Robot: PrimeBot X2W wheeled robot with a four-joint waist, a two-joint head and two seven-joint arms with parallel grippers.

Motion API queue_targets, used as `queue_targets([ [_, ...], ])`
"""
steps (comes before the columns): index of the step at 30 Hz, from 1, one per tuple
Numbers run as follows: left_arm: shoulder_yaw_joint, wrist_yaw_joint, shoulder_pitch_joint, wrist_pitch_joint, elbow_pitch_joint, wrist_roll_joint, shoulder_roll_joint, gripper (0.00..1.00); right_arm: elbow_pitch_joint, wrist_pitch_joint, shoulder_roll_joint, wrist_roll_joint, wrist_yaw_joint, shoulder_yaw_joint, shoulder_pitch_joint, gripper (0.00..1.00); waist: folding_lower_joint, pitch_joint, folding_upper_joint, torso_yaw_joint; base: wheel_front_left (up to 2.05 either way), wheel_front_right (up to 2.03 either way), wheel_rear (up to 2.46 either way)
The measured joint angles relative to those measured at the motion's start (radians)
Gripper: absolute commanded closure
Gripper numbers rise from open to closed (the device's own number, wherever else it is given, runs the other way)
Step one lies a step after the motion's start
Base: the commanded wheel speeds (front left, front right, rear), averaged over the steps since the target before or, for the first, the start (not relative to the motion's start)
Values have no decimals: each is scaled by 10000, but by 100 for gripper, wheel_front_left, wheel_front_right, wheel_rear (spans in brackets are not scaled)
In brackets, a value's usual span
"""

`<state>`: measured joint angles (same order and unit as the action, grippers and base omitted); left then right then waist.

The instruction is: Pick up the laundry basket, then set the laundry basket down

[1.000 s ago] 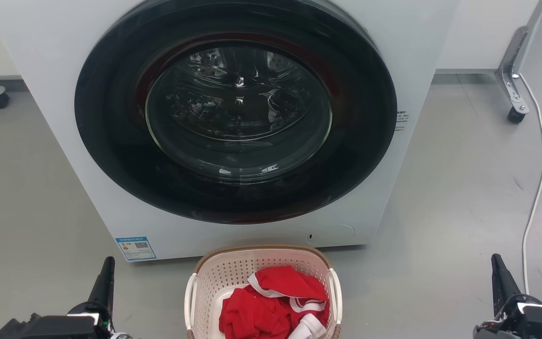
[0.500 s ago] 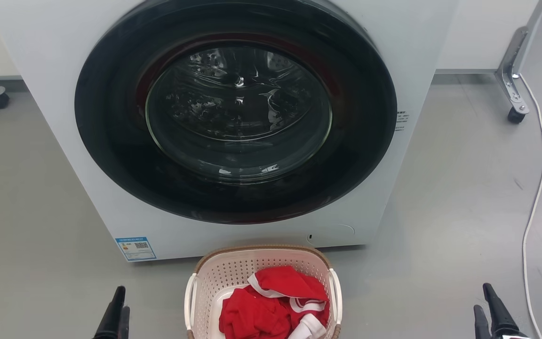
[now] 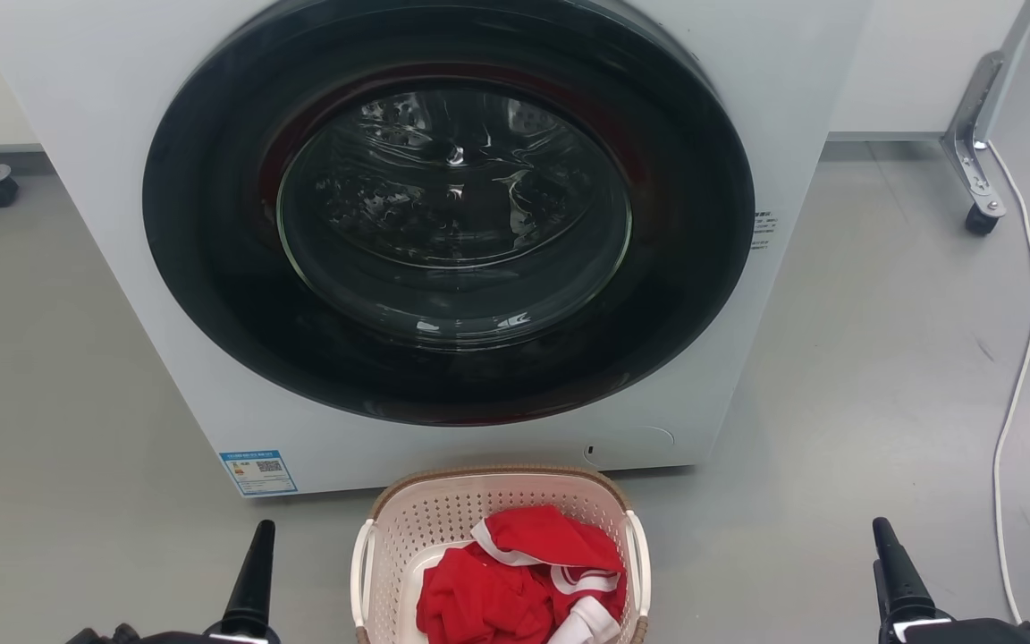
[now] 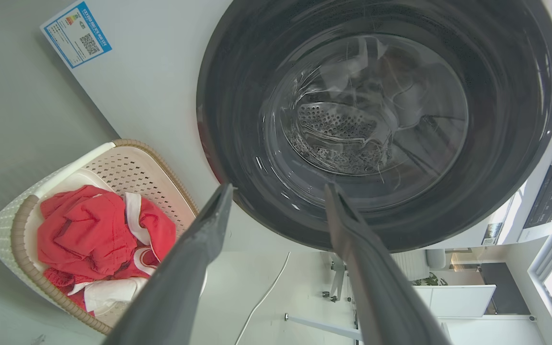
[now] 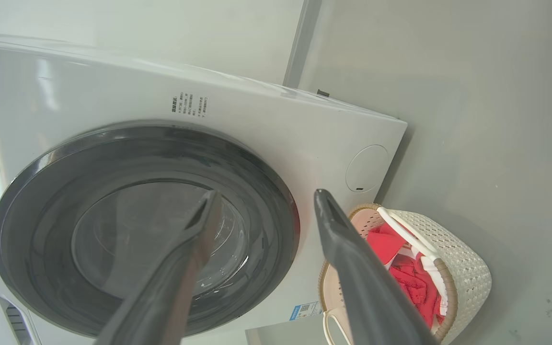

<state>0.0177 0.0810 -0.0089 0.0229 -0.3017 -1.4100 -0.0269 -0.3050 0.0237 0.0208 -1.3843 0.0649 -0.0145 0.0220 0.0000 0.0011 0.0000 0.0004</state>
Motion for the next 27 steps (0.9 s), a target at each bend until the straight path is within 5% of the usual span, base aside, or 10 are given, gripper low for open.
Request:
queue_targets([
  [27, 1624, -828, -90, -989, 817, 5177, -610, 0, 594, -989, 314, 4621, -698, 1569, 15, 0, 0, -78, 0, 19, 0, 0, 0],
])
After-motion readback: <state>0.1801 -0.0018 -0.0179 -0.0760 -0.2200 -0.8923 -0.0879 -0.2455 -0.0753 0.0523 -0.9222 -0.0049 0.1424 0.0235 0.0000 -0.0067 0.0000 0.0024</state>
